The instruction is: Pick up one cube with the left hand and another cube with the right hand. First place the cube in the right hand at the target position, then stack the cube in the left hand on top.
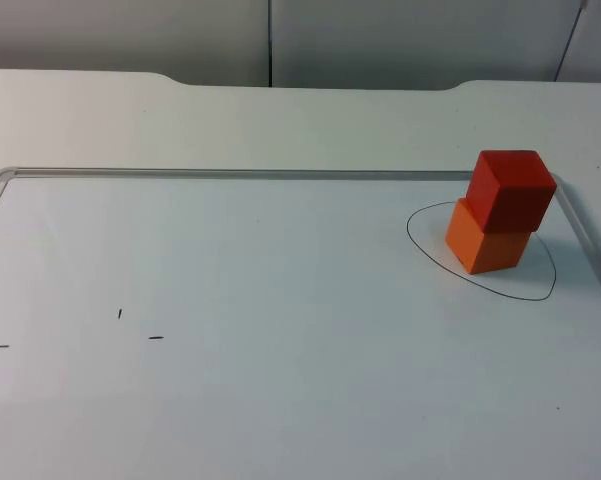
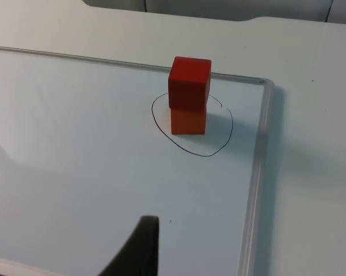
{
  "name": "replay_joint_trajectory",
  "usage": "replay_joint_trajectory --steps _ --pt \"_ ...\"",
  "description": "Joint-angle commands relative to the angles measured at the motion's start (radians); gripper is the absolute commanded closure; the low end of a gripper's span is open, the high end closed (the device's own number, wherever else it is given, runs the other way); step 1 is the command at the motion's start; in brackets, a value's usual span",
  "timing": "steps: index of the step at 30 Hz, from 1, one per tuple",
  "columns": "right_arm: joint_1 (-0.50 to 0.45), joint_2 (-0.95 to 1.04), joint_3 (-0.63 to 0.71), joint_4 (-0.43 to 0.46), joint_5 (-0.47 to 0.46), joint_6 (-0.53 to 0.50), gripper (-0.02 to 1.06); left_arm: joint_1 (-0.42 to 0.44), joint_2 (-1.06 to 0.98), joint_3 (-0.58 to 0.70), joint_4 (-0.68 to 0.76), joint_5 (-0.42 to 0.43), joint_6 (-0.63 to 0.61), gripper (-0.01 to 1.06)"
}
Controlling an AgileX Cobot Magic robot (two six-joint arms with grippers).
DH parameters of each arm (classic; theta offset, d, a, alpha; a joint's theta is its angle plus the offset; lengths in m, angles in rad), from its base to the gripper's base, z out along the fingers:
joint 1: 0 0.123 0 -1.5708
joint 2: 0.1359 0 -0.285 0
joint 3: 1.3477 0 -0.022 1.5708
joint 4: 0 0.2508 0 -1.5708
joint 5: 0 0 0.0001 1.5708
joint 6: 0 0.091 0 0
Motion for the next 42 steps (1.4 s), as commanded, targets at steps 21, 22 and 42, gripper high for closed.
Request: replay_joint_trajectory --steps 21,22,42 --pt "-0.007 -0.004 0.009 0.008 -0.007 -0.026 0.0 -0.003 -0.005 0.01 -0.003 -0.018 -0.016 0.0" --pt "-0.02 -0.004 0.009 0.008 -0.007 -0.024 0.0 -0.003 -0.005 0.01 -0.003 -0.018 -0.016 0.0" --pt "-0.314 -0.004 0.009 0.01 -0.007 -0.024 0.0 0.109 -0.005 0.01 -0.004 -0.018 -0.016 0.0"
